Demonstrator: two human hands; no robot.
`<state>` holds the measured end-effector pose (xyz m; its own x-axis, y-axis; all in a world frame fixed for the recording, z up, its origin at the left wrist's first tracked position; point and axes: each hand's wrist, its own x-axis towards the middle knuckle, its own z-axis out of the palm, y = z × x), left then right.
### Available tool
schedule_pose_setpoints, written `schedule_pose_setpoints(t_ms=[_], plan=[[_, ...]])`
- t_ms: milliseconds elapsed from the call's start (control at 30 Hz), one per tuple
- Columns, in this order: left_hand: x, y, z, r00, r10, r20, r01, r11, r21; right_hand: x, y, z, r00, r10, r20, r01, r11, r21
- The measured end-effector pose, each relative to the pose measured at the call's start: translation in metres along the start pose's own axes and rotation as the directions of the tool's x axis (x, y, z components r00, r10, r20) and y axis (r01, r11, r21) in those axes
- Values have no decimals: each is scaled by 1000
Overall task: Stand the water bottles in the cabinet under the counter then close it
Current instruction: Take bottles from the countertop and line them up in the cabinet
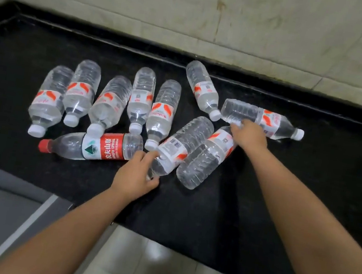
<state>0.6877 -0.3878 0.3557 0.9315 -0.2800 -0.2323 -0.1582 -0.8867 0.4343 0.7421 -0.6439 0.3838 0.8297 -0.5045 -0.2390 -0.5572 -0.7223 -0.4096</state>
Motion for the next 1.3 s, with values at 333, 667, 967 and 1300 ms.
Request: schedule_pose_setpoints(t_ms=[333, 667, 967, 1300], plan=[[-4, 3, 3, 999, -13, -52, 5, 987, -159, 18, -12, 3, 973, 216, 85, -232, 876, 423], [-31, 61, -96, 949, 242, -200, -234, 970, 62, -89, -27, -81, 991, -130, -43, 137, 919, 370], [-74, 75, -134, 941, 335, -52, -314, 919, 240, -197, -26, -105, 972, -229, -43, 229, 973, 1], [-90, 87, -138, 939, 337, 67, -342, 895, 286, -222, 3, -117, 905, -407, 126, 426, 874, -232]])
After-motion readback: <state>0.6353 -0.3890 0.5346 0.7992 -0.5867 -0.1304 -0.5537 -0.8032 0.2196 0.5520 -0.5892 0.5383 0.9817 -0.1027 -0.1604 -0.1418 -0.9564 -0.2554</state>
